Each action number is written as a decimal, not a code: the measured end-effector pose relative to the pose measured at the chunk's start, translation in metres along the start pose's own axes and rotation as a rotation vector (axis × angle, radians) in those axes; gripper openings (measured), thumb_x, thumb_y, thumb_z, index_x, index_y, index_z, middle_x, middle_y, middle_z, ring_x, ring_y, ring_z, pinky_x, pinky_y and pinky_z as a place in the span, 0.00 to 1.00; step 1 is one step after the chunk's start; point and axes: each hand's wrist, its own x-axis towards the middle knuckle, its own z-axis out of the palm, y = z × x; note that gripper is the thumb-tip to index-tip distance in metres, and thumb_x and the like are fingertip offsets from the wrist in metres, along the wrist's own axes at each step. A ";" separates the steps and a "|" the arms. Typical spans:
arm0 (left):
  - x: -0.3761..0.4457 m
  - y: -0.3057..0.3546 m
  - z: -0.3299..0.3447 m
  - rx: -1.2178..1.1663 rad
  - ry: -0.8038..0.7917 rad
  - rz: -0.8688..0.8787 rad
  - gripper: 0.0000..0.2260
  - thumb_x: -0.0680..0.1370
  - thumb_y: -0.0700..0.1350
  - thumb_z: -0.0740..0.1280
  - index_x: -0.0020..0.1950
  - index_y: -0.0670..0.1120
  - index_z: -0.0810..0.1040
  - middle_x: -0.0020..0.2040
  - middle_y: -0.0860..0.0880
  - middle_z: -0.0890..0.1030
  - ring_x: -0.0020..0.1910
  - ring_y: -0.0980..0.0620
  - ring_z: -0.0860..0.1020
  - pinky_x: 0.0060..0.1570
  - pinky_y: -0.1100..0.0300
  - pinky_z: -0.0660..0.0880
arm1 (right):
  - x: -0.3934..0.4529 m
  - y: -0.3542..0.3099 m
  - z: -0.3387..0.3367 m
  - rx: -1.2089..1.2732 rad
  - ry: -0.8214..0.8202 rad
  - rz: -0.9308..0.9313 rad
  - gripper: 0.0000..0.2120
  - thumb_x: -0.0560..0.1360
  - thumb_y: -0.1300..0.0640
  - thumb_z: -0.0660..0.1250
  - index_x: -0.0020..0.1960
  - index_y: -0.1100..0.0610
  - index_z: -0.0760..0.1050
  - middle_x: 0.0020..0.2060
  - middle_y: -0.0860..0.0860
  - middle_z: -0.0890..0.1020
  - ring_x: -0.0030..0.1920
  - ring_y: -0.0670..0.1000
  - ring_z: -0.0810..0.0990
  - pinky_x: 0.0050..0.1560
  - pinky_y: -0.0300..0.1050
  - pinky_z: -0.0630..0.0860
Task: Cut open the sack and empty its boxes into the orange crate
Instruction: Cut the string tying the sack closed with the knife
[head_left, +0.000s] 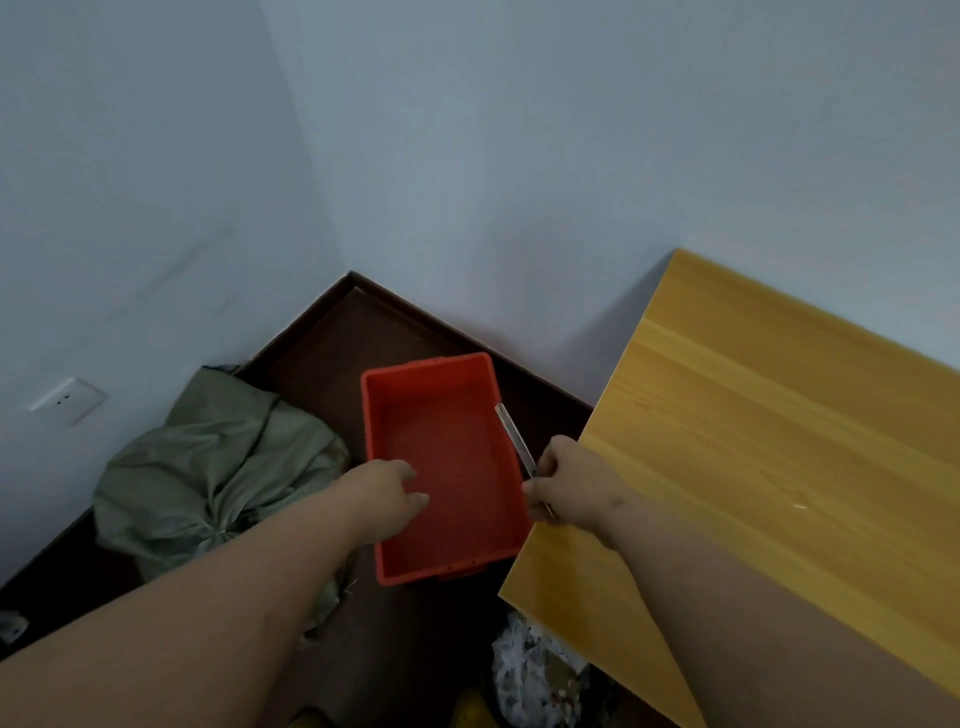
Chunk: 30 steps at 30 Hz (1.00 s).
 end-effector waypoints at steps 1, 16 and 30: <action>-0.002 -0.006 -0.003 -0.032 0.011 -0.008 0.24 0.80 0.55 0.60 0.74 0.47 0.66 0.73 0.45 0.69 0.71 0.46 0.69 0.68 0.55 0.67 | -0.003 -0.013 0.003 0.069 -0.014 -0.025 0.06 0.77 0.63 0.66 0.49 0.58 0.68 0.47 0.59 0.81 0.38 0.51 0.79 0.33 0.41 0.74; -0.030 -0.181 -0.037 -0.395 0.117 -0.183 0.21 0.80 0.53 0.62 0.70 0.46 0.72 0.69 0.45 0.75 0.66 0.48 0.74 0.62 0.63 0.68 | -0.007 -0.166 0.139 0.325 -0.344 -0.125 0.09 0.81 0.64 0.55 0.57 0.64 0.72 0.36 0.54 0.77 0.29 0.45 0.68 0.29 0.38 0.63; -0.003 -0.335 -0.022 -0.658 0.196 -0.247 0.15 0.81 0.55 0.57 0.56 0.49 0.78 0.55 0.47 0.78 0.52 0.51 0.74 0.50 0.61 0.66 | 0.055 -0.214 0.308 0.259 -0.315 -0.210 0.16 0.80 0.48 0.60 0.41 0.59 0.70 0.28 0.52 0.70 0.19 0.43 0.61 0.21 0.37 0.58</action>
